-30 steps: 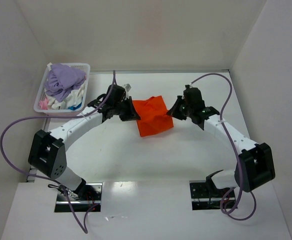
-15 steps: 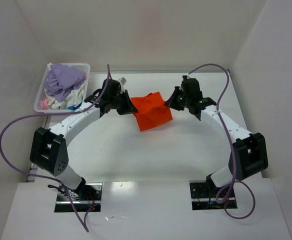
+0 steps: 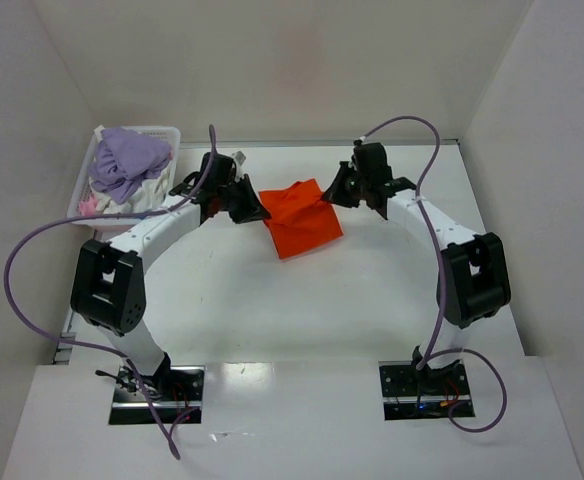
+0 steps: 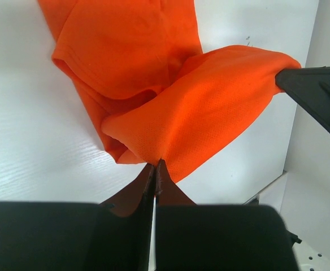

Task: Fold and stack the t-shirts
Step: Fold the long partially folded tshirt into a neat square

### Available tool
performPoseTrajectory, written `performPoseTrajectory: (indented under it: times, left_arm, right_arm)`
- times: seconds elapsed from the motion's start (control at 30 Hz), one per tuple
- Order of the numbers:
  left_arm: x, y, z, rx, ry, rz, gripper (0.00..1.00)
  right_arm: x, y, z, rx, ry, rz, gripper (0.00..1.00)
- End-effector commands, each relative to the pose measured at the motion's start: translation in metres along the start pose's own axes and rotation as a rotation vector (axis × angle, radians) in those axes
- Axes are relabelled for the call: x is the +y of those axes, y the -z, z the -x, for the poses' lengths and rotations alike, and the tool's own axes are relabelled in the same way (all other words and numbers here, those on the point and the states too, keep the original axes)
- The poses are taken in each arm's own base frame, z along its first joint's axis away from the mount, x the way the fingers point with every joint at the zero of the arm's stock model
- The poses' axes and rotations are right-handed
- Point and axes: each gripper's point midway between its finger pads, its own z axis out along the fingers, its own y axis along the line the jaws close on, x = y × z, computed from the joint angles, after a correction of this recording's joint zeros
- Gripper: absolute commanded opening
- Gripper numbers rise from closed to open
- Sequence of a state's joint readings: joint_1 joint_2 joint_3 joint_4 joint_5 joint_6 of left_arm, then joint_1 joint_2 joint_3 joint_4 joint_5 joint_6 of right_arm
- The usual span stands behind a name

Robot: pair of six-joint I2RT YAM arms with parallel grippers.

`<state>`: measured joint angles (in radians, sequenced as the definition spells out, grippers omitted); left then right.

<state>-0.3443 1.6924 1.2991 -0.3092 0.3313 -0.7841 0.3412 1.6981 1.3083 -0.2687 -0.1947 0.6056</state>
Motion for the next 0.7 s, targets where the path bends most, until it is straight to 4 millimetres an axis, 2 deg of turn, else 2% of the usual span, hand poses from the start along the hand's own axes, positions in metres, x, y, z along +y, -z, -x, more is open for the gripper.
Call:
performPoseTrajectory:
  times: [0.0,0.07,0.13,0.17,0.2,0.23,0.27,0.3,0.43,0.47,0.5,0.57,0.67]
  left_arm:
    - [-0.017,0.009,0.021,-0.046,-0.048,-0.056,0.00]
    - [-0.020,0.012,0.021,-0.046,-0.061,-0.068,0.00]
    - [-0.028,0.022,0.022,-0.055,-0.080,-0.088,0.00]
    - [-0.029,0.022,0.016,-0.030,-0.078,-0.105,0.00]
    - [-0.035,0.031,0.016,-0.037,-0.094,-0.122,0.00]
    - [-0.035,0.034,0.014,-0.038,-0.095,-0.123,0.00]
    - [-0.039,0.037,0.010,-0.033,-0.101,-0.128,0.00]
    - [-0.042,0.044,0.009,-0.044,-0.116,-0.136,0.00]
    - [-0.050,0.060,-0.010,-0.030,-0.138,-0.155,0.00]
    - [-0.045,0.061,-0.017,-0.022,-0.134,-0.148,0.00]
    - [-0.048,0.070,-0.019,-0.035,-0.131,-0.160,0.00]
    - [-0.047,0.075,-0.028,-0.024,-0.134,-0.160,0.00]
    - [-0.050,0.088,-0.043,-0.019,-0.148,-0.165,0.00]
  right_arm:
    - [0.014,0.007,0.032,-0.088,0.027,0.051,0.00]
    - [0.019,0.019,0.035,-0.112,0.033,0.068,0.00]
    - [0.017,0.025,0.028,-0.108,0.022,0.066,0.00]
    - [0.022,0.037,0.032,-0.129,0.027,0.082,0.00]
    - [0.019,0.041,0.023,-0.114,0.013,0.083,0.00]
    - [0.021,0.046,0.023,-0.126,0.004,0.093,0.00]
    - [0.028,0.060,0.024,-0.141,0.012,0.121,0.00]
    - [0.025,0.063,0.015,-0.125,-0.001,0.122,0.00]
    - [0.021,0.082,-0.001,-0.124,-0.019,0.137,0.00]
    - [0.025,0.086,-0.007,-0.117,-0.033,0.148,0.00]
    - [0.025,0.094,-0.017,-0.116,-0.037,0.157,0.00]
    - [0.027,0.099,-0.032,-0.105,-0.031,0.170,0.00]
    - [0.036,0.113,-0.043,-0.118,-0.040,0.185,0.00]
